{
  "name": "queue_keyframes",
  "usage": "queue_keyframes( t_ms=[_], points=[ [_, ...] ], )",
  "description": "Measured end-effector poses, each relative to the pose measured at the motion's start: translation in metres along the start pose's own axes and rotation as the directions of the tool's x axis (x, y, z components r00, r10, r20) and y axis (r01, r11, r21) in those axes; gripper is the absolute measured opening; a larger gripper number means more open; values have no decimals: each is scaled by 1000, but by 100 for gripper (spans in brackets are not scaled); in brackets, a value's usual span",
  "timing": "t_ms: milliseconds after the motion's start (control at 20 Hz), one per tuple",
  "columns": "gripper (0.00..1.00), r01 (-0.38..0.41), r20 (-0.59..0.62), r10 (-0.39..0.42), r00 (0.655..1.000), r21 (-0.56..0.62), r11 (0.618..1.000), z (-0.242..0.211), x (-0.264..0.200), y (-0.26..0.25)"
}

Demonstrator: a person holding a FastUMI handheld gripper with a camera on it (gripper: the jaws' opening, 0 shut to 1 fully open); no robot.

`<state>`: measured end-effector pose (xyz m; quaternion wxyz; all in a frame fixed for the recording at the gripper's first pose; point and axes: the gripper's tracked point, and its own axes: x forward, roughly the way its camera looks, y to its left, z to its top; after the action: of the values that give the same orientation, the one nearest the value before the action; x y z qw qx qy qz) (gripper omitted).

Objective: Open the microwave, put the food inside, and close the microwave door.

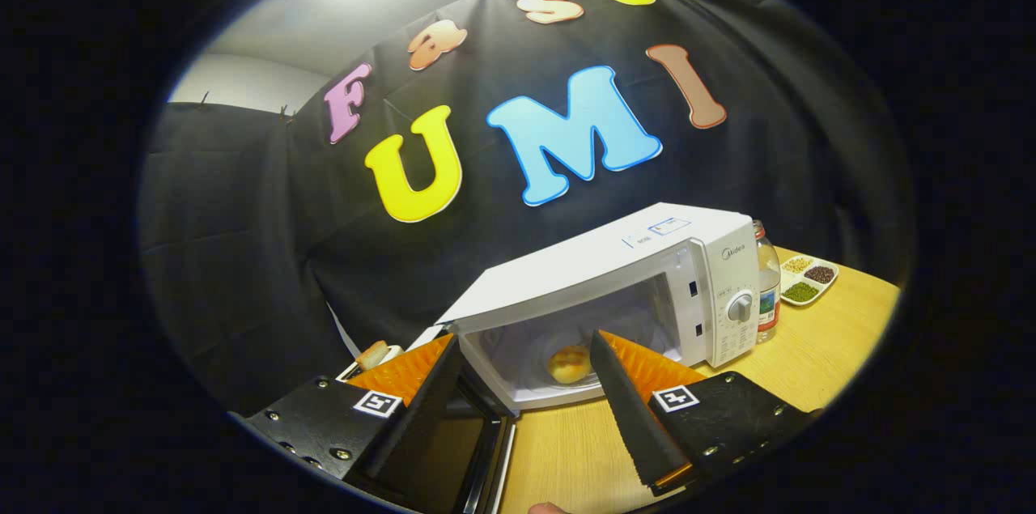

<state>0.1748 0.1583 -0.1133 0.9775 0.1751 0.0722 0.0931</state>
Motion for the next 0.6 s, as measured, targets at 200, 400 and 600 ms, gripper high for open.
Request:
queue_keyframes(
  t_ms=[200,400,600],
  points=[
    [97,-93,7,94,996,-66,993,6,-39,52],
    [97,-194,-14,194,981,-94,976,-3,-69,104],
    [97,-287,-52,282,958,-121,950,-21,-93,151]
  ],
)
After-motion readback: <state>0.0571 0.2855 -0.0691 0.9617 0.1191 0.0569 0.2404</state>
